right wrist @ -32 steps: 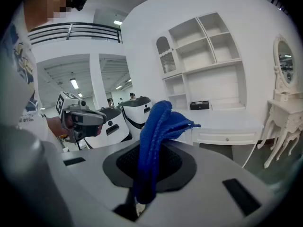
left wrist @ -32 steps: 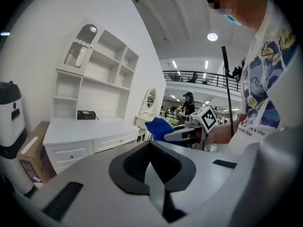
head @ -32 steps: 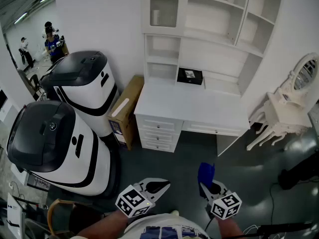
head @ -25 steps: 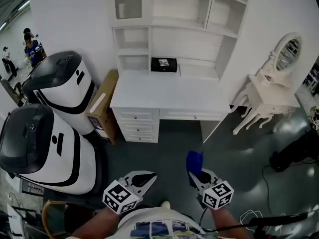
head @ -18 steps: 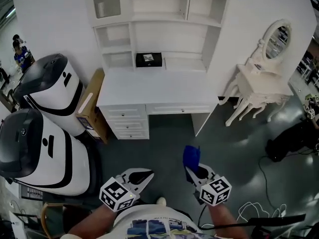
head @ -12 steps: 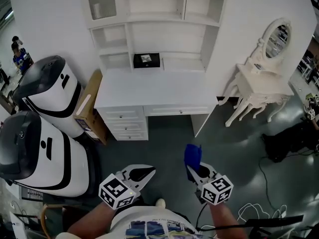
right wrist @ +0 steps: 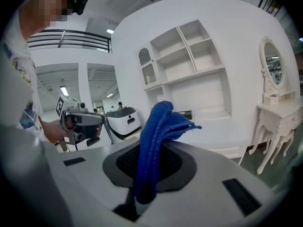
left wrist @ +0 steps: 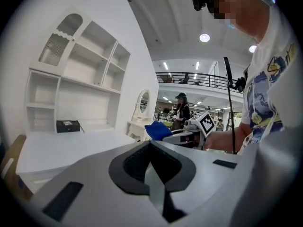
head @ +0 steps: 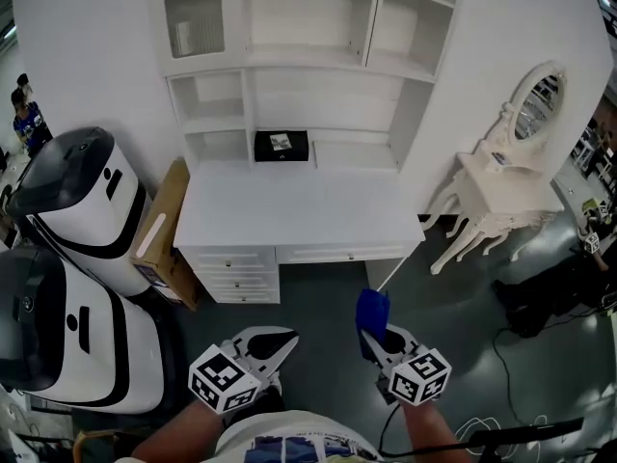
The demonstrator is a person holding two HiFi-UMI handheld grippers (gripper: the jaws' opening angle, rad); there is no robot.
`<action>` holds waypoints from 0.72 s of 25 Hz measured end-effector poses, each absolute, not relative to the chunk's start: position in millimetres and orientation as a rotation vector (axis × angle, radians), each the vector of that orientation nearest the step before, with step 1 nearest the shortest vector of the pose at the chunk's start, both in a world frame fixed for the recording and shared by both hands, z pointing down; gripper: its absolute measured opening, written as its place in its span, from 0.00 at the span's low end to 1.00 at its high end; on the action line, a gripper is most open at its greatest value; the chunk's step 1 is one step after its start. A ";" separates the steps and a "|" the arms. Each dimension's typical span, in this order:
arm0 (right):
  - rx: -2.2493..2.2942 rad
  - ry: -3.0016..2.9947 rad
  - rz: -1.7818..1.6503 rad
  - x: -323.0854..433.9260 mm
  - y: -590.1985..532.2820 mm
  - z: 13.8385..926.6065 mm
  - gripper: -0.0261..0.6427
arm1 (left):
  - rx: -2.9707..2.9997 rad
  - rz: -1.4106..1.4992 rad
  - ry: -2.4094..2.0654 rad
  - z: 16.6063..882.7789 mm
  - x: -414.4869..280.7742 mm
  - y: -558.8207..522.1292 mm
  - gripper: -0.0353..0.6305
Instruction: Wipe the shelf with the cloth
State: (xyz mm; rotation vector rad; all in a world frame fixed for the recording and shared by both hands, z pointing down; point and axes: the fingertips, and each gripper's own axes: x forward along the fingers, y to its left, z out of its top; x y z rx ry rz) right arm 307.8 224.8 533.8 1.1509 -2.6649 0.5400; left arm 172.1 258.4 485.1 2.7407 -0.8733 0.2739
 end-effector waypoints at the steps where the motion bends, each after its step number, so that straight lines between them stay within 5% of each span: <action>1: 1.152 -2.660 0.532 301.1 212.8 528.6 0.14 | 2.744 0.263 -0.875 480.6 164.7 244.9 0.06; 18: 1.128 -2.697 0.253 181.5 30.1 434.4 0.14 | 2.823 0.210 -0.859 438.1 55.5 100.0 0.06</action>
